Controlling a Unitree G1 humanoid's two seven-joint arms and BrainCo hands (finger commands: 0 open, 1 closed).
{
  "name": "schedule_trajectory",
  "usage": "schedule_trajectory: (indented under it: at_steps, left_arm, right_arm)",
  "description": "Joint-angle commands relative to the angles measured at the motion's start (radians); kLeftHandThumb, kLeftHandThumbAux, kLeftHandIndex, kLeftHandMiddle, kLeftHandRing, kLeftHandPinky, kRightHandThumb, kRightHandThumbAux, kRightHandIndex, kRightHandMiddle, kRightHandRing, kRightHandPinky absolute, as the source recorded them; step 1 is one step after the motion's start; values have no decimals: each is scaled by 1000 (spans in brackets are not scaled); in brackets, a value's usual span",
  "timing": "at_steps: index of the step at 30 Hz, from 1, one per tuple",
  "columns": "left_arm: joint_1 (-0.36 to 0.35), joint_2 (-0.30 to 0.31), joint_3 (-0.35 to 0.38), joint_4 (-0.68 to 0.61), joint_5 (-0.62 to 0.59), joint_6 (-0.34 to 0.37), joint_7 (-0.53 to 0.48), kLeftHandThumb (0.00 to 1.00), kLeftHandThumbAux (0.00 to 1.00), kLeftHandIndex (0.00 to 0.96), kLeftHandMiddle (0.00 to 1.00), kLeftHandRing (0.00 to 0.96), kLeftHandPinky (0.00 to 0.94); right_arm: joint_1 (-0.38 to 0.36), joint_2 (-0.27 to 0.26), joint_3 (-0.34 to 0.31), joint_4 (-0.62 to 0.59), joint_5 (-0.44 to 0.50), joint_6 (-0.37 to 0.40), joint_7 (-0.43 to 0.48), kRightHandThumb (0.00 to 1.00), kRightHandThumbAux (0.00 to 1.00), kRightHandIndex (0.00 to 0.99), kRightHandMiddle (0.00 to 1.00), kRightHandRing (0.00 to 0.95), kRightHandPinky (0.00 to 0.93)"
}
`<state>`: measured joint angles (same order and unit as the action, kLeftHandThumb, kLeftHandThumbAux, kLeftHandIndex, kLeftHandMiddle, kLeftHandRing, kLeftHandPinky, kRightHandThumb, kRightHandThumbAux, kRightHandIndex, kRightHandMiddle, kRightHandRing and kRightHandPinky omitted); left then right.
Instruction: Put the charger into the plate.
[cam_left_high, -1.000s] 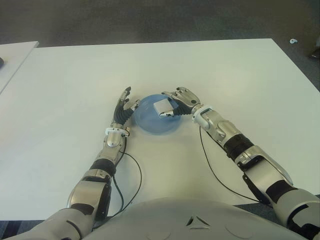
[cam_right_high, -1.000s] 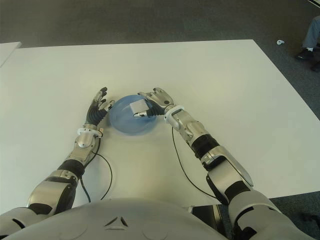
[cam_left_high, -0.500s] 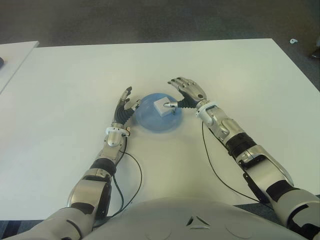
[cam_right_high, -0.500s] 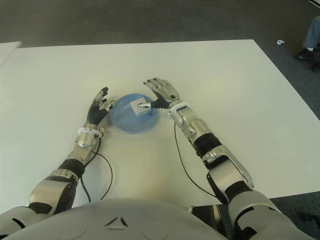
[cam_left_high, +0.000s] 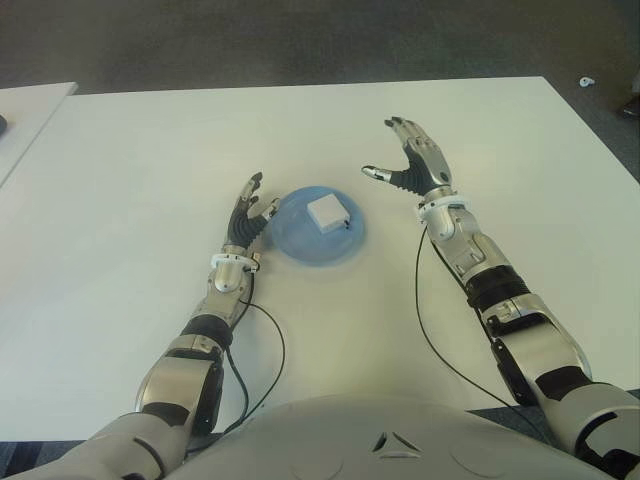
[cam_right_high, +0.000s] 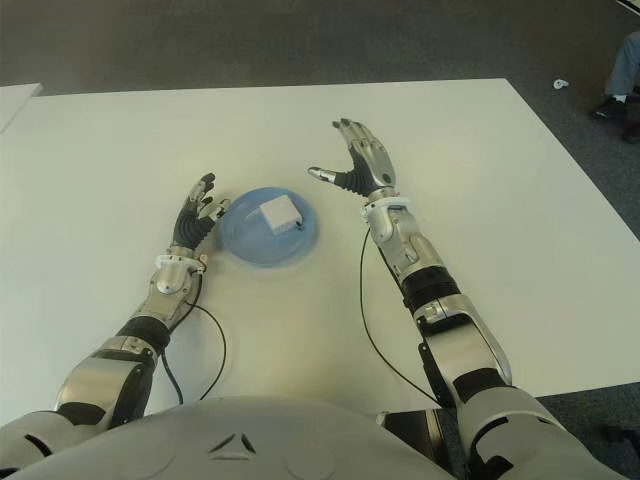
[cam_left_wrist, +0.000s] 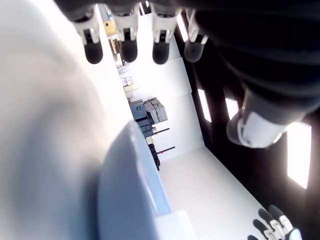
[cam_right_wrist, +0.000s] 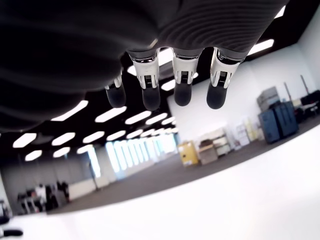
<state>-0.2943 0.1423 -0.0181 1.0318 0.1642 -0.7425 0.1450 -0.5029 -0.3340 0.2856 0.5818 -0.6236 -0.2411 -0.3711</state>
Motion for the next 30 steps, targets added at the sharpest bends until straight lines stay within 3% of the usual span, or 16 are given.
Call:
schedule_trajectory:
  at_steps: [1,5,14,22,26,30]
  left_arm:
    - [108,-38,-19,103,14,62,1,0,576,45,62,9,0]
    - [106,-36,-23,104,23,66,10,0,579,37,53,2,0]
    - [101,-39,-17,111,14,67,9,0,582,39,51,2,0]
    - [92,-39,-16,124,16,65,17,0,580,40,57,8,0]
    - [89,-42,-17,130,18,56,21,0,572,42,63,12,0]
    - [90,-44,-20,131,18,51,17,0,560,48,71,16,0]
  right_arm:
    - [38,22,-40,-3,66,-38,-9,294,388,0,0,7,89]
    - [56,32,-74,-15,130,-62,16,315,425,0,31,52,145]
    - [87,36,-140,-39,228,-90,72,333,453,0,80,104,154]
    - [83,46,-188,-6,292,-69,122,334,472,0,87,112,163]
    - [84,65,-214,38,344,-59,162,326,498,0,83,102,149]
    - [117,117,-264,103,464,-87,239,308,535,6,68,72,99]
